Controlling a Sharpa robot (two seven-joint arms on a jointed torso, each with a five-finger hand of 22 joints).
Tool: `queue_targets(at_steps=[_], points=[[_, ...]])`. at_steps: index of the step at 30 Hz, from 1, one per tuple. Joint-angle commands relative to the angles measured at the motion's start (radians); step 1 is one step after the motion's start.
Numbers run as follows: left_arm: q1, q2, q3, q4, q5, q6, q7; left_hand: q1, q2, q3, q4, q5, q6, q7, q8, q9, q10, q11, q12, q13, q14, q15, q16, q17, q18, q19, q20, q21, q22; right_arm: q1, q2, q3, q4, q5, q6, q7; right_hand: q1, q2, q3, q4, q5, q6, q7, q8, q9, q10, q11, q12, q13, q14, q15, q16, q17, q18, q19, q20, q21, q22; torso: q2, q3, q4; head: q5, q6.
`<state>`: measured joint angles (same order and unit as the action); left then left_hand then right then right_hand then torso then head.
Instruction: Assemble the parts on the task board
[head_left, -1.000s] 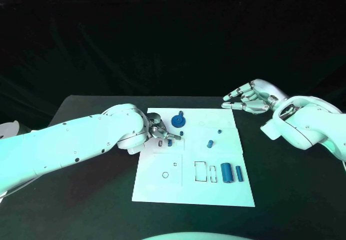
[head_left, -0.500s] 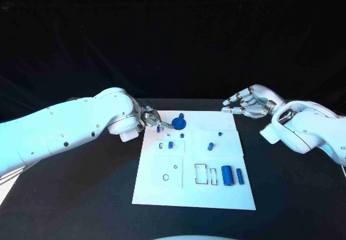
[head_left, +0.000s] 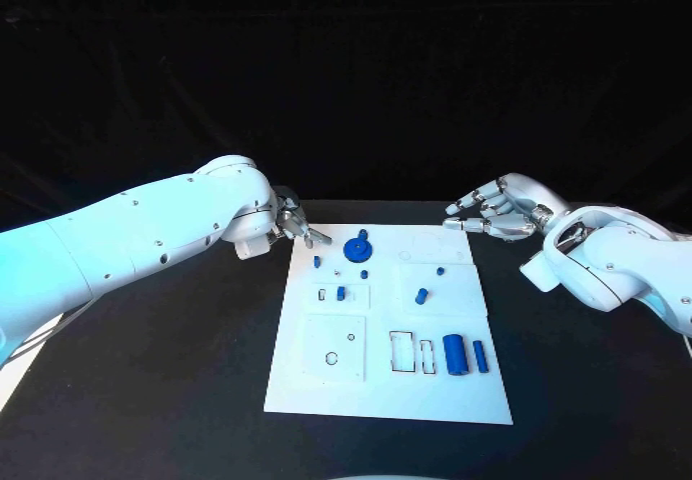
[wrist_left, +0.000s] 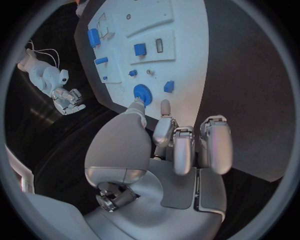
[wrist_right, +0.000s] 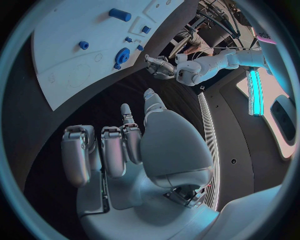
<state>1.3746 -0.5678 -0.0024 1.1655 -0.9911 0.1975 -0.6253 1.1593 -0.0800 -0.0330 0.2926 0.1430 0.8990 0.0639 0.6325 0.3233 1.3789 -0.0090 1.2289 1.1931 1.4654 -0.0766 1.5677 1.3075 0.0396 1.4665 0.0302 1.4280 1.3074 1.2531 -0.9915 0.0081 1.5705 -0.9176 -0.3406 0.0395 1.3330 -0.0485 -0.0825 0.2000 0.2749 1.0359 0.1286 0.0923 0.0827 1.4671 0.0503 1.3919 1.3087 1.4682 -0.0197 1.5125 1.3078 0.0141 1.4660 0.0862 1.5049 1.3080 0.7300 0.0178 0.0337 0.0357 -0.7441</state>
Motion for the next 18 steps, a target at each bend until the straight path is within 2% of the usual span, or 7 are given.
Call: queue_targets(at_steps=[1,10,18], points=[[0.003,0.023,-0.006,-0.040,-0.058,0.102,0.036,0.007,0.013,-0.003,-0.003,-0.004,0.013,-0.001,-0.007,-0.004,0.006,-0.002,0.005,0.001,0.105,0.006,0.003,0.263,0.005,0.023,0.008,0.005,0.100,-0.001,0.003,0.000,0.000,0.000,0.007,0.011,-0.013,0.000,-0.006,-0.001,0.007,-0.005,0.002,0.004,0.001,0.029,-0.004,-0.003,0.178,0.081,-0.007,-0.002,0.172,0.013,0.045,-0.007,-0.003,0.152,0.001,-0.0015,-0.0001,-0.001,-0.002],[0.001,0.069,-0.025,-0.118,-0.082,0.126,0.043,0.012,0.020,-0.003,-0.003,-0.005,0.025,-0.002,-0.010,-0.009,0.008,-0.003,0.007,0.002,0.105,0.005,0.003,0.263,0.005,0.024,0.008,0.006,0.102,-0.001,0.007,0.000,-0.002,0.000,0.008,0.013,-0.013,0.000,-0.006,-0.001,0.007,-0.005,0.002,0.004,0.001,0.029,-0.004,-0.003,0.178,0.081,-0.007,-0.002,0.172,0.013,0.045,-0.007,-0.003,0.152,0.000,-0.0007,0.0002,0.004,-0.005],[-0.001,0.083,-0.031,-0.137,-0.086,0.126,0.046,0.012,0.020,-0.004,-0.002,-0.006,0.027,-0.003,-0.010,-0.010,0.010,-0.003,0.009,0.004,0.105,0.005,0.003,0.263,0.004,0.026,0.008,0.010,0.106,-0.001,0.010,0.000,-0.003,0.000,0.009,0.014,-0.013,0.002,-0.007,0.000,0.008,-0.005,0.002,0.005,0.002,0.029,-0.004,-0.003,0.178,0.081,-0.007,-0.001,0.172,0.013,0.045,-0.007,-0.003,0.152,-0.002,0.0004,0.0006,0.004,-0.007]])
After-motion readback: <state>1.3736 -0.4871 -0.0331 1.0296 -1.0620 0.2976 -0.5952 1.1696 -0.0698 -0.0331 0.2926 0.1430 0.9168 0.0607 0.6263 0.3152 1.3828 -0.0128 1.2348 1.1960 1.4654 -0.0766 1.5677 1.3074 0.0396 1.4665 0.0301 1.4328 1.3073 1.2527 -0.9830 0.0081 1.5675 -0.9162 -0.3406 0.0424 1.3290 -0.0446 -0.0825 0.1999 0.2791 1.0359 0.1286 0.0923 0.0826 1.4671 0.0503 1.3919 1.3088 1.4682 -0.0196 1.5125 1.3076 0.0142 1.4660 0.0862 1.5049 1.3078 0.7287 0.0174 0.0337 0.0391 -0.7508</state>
